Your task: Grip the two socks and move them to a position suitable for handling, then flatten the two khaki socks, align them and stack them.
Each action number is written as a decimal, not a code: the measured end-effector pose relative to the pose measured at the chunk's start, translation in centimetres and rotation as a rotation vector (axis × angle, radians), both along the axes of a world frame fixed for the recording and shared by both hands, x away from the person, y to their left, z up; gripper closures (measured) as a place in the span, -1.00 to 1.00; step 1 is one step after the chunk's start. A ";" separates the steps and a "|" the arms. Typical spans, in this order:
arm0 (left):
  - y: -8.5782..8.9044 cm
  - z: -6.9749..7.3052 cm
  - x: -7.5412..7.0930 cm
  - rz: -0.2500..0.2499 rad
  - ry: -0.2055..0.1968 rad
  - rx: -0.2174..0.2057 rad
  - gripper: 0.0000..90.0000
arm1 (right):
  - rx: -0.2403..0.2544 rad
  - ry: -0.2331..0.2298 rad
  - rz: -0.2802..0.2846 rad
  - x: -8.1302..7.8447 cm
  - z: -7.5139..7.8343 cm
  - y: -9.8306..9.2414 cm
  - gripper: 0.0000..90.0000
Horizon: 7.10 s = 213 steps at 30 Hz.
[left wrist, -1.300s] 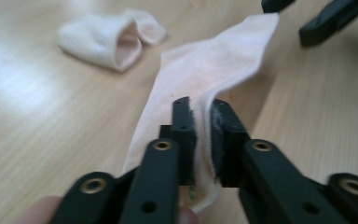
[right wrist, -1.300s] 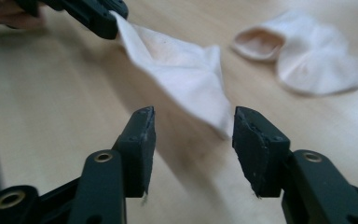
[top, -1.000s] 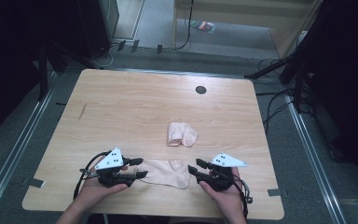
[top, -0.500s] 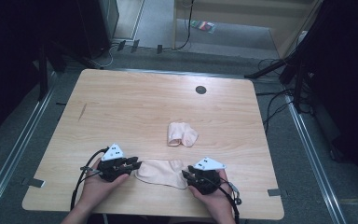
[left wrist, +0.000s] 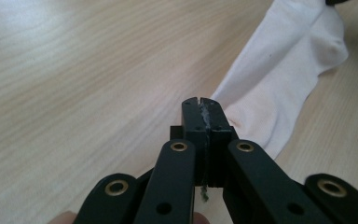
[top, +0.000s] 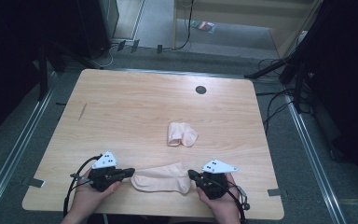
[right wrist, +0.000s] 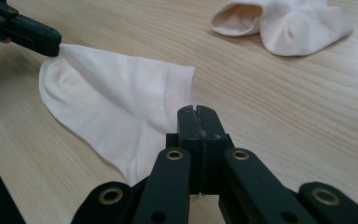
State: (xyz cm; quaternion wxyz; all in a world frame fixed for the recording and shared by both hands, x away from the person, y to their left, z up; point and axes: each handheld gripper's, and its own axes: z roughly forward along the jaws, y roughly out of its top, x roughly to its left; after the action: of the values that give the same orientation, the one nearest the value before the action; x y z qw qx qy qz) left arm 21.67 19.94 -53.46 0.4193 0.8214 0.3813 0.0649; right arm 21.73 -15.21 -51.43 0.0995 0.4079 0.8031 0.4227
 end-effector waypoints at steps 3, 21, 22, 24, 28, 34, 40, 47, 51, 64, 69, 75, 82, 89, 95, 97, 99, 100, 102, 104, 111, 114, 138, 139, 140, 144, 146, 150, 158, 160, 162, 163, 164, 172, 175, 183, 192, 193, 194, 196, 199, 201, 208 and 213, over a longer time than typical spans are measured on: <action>-0.1 -0.2 -0.1 -0.001 0.000 0.023 1.00 | -0.021 0.015 -0.001 0.0 -0.2 0.0 1.00; 1.7 -1.2 3.3 0.200 -0.184 -0.218 -0.16 | 0.080 -0.045 -0.149 4.8 0.2 0.3 0.27; 1.8 -1.2 3.4 0.219 -0.189 -0.231 -0.16 | 0.062 -0.065 -0.185 6.1 0.3 0.6 0.24; 2.1 -1.3 3.6 0.251 -0.199 -0.228 -0.15 | 0.042 -0.075 -0.232 7.7 0.2 0.6 0.26; 2.3 -1.5 3.6 0.256 -0.195 -0.233 -0.14 | -0.005 -0.081 -0.325 11.1 -0.6 0.3 0.31; 2.1 -1.7 3.7 0.248 -0.184 -0.232 -0.13 | -0.048 -0.032 -0.327 14.4 -2.3 0.9 0.24; 2.2 -1.7 3.7 0.250 -0.173 -0.240 -0.13 | -0.088 -0.049 -0.345 14.6 -3.4 1.8 0.19; 2.2 -1.7 3.8 0.256 -0.168 -0.240 -0.14 | -0.133 -0.091 -0.315 13.9 -3.5 2.5 0.77; 2.3 -1.7 3.8 0.260 -0.163 -0.241 -0.14 | -0.127 -0.054 -0.283 14.0 -3.0 3.0 0.88; 2.7 -1.8 3.9 0.305 -0.162 -0.265 -0.17 | -0.086 -0.100 -0.083 12.7 4.0 8.6 0.88; 3.4 -1.8 3.7 0.354 -0.169 -0.318 -0.18 | 0.062 -0.171 0.090 11.5 8.0 12.3 0.88; 3.8 -1.6 3.4 0.382 -0.209 -0.334 -0.17 | 0.203 -0.182 0.102 11.3 9.3 10.0 0.86; 3.4 -1.7 3.3 0.375 -0.210 -0.320 -0.17 | 0.012 0.031 0.042 13.9 1.2 3.8 0.55; 3.1 -1.7 3.8 0.383 -0.168 -0.278 -0.06 | -0.004 -0.019 -0.181 13.3 -1.1 -0.2 0.43; 0.9 -1.4 5.0 0.357 -0.108 -0.184 0.09 | -0.019 -0.015 -0.124 12.3 -1.5 1.0 0.38; -0.7 -1.2 5.6 0.320 -0.103 -0.122 0.10 | -0.022 -0.020 -0.131 12.3 -2.2 1.5 0.34; -1.2 -1.1 5.7 0.317 -0.100 -0.100 0.13 | -0.013 -0.019 -0.139 12.3 -2.6 1.7 0.32; -1.6 -1.1 5.9 0.327 -0.099 -0.076 0.15 | -0.017 -0.018 -0.138 12.3 -2.7 1.9 0.32; -2.4 -1.1 6.4 0.319 -0.079 -0.058 0.16 | -0.030 -0.026 -0.130 12.2 -3.0 2.1 0.32; -2.8 -1.0 6.6 0.321 -0.077 -0.041 0.19 | -0.051 -0.044 -0.121 12.2 -3.1 2.3 0.31; -4.2 -1.6 7.1 0.327 -0.066 0.069 0.54 | -0.090 -0.063 -0.121 12.0 -3.3 2.5 0.33; -4.3 -1.6 7.0 0.329 -0.074 0.078 0.60 | -0.103 -0.077 -0.119 11.8 -3.5 2.5 0.41; -2.4 -0.8 6.9 0.307 -0.073 -0.017 1.00 | -0.028 -0.076 -0.121 10.0 -2.1 2.1 0.97; -2.4 -0.8 6.9 0.307 -0.073 -0.017 1.00 | -0.024 -0.079 -0.124 10.0 -1.9 2.0 0.97; -2.1 -0.7 6.9 0.304 -0.076 -0.020 1.00 | -0.020 -0.083 -0.126 9.9 -1.8 2.0 0.97; -1.6 -0.4 6.8 0.311 -0.084 -0.036 1.00 | -0.009 -0.091 -0.132 9.6 -1.4 1.9 0.98; -1.4 -0.2 6.7 0.309 -0.089 -0.035 1.00 | -0.002 -0.093 -0.133 9.4 -1.2 1.8 0.98; -1.1 0.1 6.5 0.305 -0.097 -0.049 1.00 | 0.015 -0.096 -0.131 9.1 -0.9 1.6 0.98; -0.6 1.0 5.6 0.282 -0.120 -0.071 1.00 | 0.038 -0.100 -0.121 8.0 0.2 0.9 0.98; -0.6 1.2 5.5 0.280 -0.125 -0.075 1.00 | 0.039 -0.104 -0.119 7.8 0.3 0.9 0.98; -0.5 1.5 5.1 0.270 -0.129 -0.090 1.00 | 0.041 -0.112 -0.115 7.4 0.7 0.7 0.98; -0.5 1.5 5.1 0.270 -0.129 -0.090 1.00 | 0.046 -0.110 -0.114 7.2 0.8 0.6 0.98; -0.5 1.7 4.9 0.263 -0.130 -0.091 1.00 | 0.046 -0.110 -0.114 7.2 0.8 0.6 0.98; -0.6 1.9 3.2 0.216 -0.146 -0.080 1.00 | 0.053 -0.113 -0.103 5.1 1.4 0.1 0.98; -0.6 1.9 2.7 0.205 -0.144 -0.082 1.00 | 0.061 -0.103 -0.098 4.1 1.4 -0.2 0.98; -1.2 1.8 0.7 0.159 -0.140 -0.061 1.00 | 0.058 -0.077 -0.102 1.9 0.7 -0.8 0.98; -1.5 1.5 -0.5 0.122 -0.117 -0.049 1.00 | 0.049 -0.057 -0.090 -0.2 0.4 -1.4 0.98; -1.5 1.5 -0.5 0.122 -0.117 -0.049 1.00 | 0.049 -0.055 -0.089 -0.3 0.3 -1.5 0.98; -1.6 1.3 -0.7 0.109 -0.109 -0.042 1.00 | 0.048 -0.048 -0.088 -0.5 0.2 -1.6 0.98; -1.6 1.2 -0.8 0.102 -0.100 -0.041 1.00 | 0.043 -0.038 -0.086 -0.9 -0.1 -1.6 0.98; -1.6 1.1 -0.9 0.099 -0.093 -0.045 1.00 | 0.037 -0.027 -0.081 -1.3 -0.5 -1.7 0.98; -1.6 1.0 -1.0 0.093 -0.088 -0.043 1.00 | 0.035 -0.025 -0.085 -1.5 -0.5 -1.7 0.98; -1.9 0.2 -1.3 0.078 -0.058 -0.022 1.00 | 0.008 -0.025 -0.080 -1.7 -0.9 -1.5 0.98; -2.0 -0.3 -1.2 0.066 -0.046 0.002 1.00 | 0.006 -0.014 -0.076 -1.8 -1.2 -1.4 0.98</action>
State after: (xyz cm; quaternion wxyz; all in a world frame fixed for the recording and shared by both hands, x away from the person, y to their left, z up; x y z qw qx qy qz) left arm 20.48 17.90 -53.77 0.4249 0.8071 0.3981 0.0979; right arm 19.96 -16.64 -52.58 0.1198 0.4357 0.7850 0.4239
